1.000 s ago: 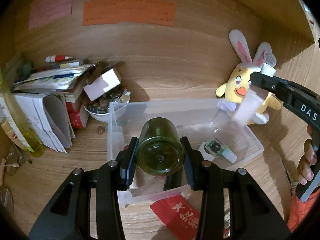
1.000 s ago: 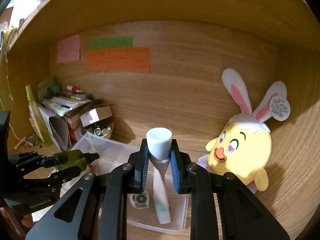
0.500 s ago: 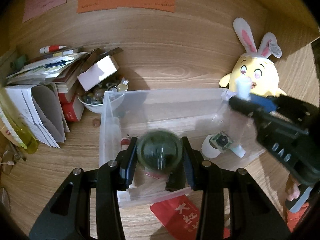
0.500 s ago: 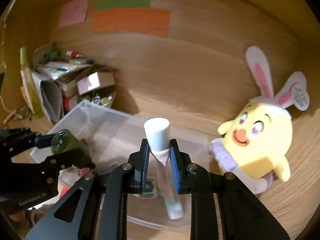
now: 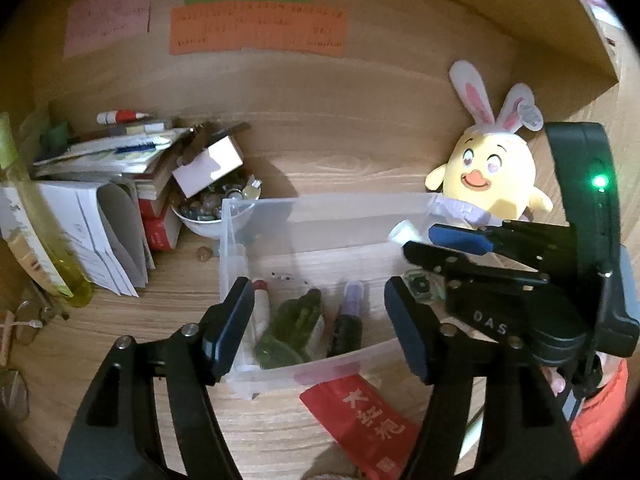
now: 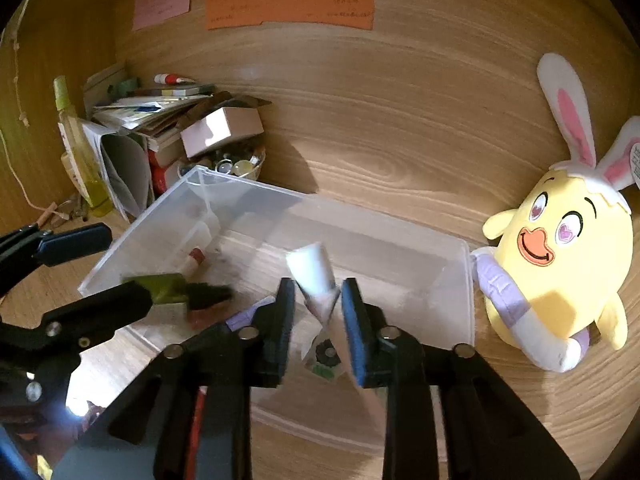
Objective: Organize objects
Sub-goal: 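Open the left tool to drop the bottle while the right tool releases the pink tube, then withdraw both open tools from the box back toward the desk items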
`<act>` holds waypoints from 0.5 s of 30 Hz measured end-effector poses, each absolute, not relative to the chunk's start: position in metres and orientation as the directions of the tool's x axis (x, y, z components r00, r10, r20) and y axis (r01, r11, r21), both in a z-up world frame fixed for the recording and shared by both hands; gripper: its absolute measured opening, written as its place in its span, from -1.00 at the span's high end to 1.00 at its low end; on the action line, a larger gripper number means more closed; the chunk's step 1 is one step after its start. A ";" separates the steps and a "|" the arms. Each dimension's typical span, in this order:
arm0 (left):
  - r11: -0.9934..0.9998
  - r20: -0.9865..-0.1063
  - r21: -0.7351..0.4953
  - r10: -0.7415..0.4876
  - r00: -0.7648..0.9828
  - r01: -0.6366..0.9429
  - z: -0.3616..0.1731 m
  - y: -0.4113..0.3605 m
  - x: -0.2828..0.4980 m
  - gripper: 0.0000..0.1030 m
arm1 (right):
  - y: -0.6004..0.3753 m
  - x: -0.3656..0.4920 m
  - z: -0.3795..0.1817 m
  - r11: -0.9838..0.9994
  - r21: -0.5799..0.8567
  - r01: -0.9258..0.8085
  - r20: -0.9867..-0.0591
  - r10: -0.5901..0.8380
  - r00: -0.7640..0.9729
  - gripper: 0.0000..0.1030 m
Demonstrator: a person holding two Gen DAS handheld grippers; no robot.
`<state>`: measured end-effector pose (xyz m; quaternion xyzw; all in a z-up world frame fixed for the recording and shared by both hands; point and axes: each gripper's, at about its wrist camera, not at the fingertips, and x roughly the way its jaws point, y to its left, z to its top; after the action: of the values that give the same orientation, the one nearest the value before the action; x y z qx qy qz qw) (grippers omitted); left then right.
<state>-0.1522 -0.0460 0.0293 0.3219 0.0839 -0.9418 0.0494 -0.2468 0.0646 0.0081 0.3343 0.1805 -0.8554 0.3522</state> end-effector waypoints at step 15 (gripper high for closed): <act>-0.990 -0.542 -0.057 -0.080 -0.837 0.132 0.058 -0.030 -0.101 -0.79 | 0.090 -0.211 0.040 -0.677 -0.070 0.733 -0.625 -0.543 -0.561 -0.41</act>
<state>-0.1009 -0.0298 0.0584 0.2804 0.0461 -0.9572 0.0554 -0.2107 0.0901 0.0403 0.2911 0.1634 -0.8682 0.3672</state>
